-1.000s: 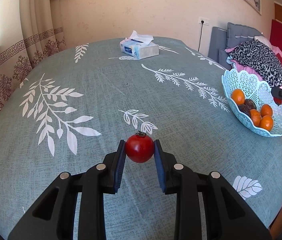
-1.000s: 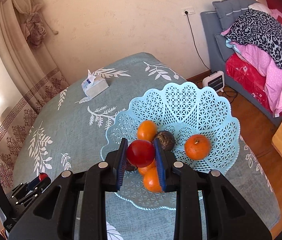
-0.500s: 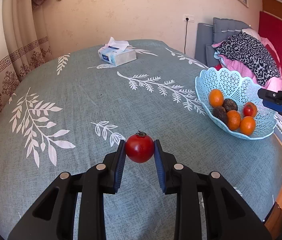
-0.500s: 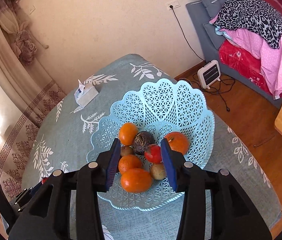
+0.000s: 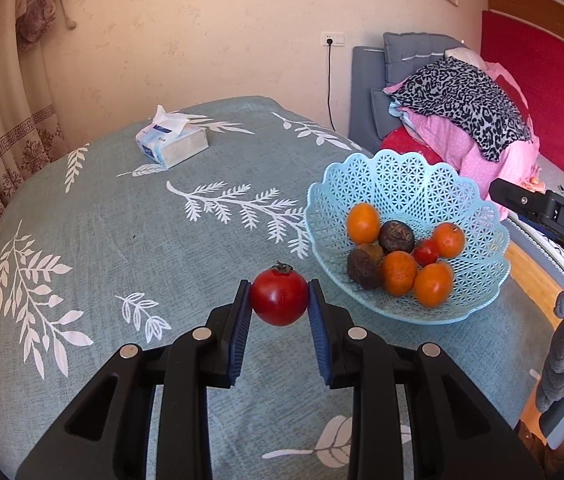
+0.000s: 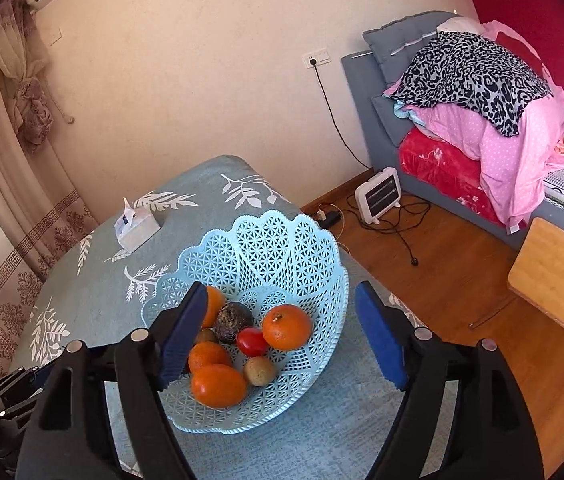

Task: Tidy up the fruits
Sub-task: 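Lower the red tomato into the basket and open the left gripper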

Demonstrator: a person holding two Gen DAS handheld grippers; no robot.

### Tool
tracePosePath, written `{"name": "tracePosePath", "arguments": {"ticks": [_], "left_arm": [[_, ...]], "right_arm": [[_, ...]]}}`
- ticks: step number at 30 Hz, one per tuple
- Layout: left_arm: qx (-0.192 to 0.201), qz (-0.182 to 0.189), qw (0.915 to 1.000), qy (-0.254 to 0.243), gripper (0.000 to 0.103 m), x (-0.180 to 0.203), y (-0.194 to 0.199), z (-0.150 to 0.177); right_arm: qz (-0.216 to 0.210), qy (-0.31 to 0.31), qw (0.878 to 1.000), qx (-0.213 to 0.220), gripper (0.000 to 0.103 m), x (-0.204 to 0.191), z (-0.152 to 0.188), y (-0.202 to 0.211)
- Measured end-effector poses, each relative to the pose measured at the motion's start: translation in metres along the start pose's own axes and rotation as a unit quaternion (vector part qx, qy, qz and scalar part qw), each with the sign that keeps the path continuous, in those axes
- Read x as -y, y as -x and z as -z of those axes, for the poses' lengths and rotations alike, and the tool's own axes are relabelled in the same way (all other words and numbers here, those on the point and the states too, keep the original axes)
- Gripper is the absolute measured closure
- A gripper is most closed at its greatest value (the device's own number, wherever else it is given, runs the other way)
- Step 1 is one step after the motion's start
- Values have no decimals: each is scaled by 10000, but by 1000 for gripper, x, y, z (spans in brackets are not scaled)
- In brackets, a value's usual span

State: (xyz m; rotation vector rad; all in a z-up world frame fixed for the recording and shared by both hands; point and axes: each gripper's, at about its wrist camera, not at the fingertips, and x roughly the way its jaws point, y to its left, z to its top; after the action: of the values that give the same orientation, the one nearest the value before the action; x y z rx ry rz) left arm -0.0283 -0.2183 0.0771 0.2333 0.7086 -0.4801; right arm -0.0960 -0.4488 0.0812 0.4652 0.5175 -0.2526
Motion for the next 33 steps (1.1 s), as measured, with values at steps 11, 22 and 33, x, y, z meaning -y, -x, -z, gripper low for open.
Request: {"name": "tracePosePath", "arguments": {"ticks": [11,22,33], "left_arm": [[-45,400,9989,-251,75,38,-22,-14],[134,300,9974,-634,75,60,-35,-11],[99,308,9974,-638,75,61,-43,-7]], "right_arm": [[-96,-13,9999,-128,26,3,8,-7],[-70,48,9999,-122,25,0,10,-8],[-3,90,9999,-118,24,-2,11,-8]]}}
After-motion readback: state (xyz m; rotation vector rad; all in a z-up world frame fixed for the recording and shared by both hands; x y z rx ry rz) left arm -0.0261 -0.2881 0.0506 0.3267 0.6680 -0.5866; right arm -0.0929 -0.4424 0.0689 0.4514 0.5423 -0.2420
